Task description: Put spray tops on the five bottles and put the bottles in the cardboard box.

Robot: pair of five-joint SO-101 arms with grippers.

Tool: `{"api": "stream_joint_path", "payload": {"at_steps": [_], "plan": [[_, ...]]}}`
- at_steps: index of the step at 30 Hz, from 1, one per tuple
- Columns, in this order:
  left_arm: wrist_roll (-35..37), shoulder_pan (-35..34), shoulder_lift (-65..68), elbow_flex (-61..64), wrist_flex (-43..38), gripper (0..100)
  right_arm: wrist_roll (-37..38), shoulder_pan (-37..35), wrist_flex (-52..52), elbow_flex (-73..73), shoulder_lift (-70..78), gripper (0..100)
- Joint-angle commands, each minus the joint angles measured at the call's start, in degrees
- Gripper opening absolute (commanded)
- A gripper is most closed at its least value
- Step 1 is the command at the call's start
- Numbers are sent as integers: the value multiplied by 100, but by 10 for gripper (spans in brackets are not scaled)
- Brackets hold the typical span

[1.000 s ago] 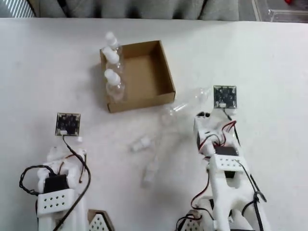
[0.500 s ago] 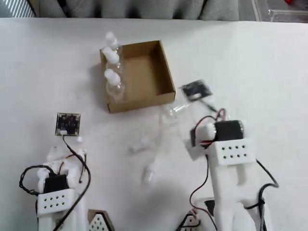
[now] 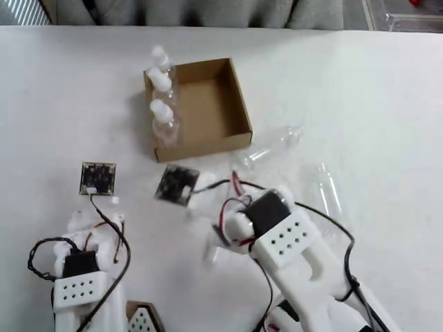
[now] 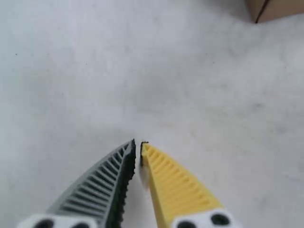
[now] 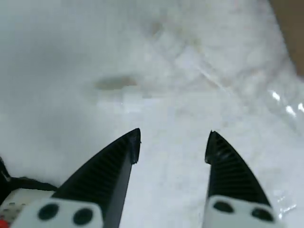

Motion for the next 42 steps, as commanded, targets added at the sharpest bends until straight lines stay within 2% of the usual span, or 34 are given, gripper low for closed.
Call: {"api": "stream_joint_path", "payload": {"at_steps": [1,4,6,13,22,32,35,38,42], "plan": [[-62,-48,-75,-44,-185,20,800,-259,-690,448,-75,168],[-62,-48,-75,-44,-185,20,1679,-321,-1314,1046,-66,168],[-62,-48,-75,-44,-185,20,1908,-303,-1701,1275,-66,169],[-62,-48,-75,-44,-176,20,1952,-312,-2123,1319,40,254],[-62,-48,-75,-44,-176,20,1960,-286,-3284,1020,1851,255],[-62,-48,-75,-44,-176,20,1916,-145,-3495,-9,3574,251],[-62,-48,-75,-44,-176,20,1600,84,-3486,-281,3855,168],[-62,-48,-75,-44,-176,20,1125,321,-3477,-457,3864,14],[-62,-48,-75,-44,-185,20,615,637,-3055,-747,3574,36]]}}
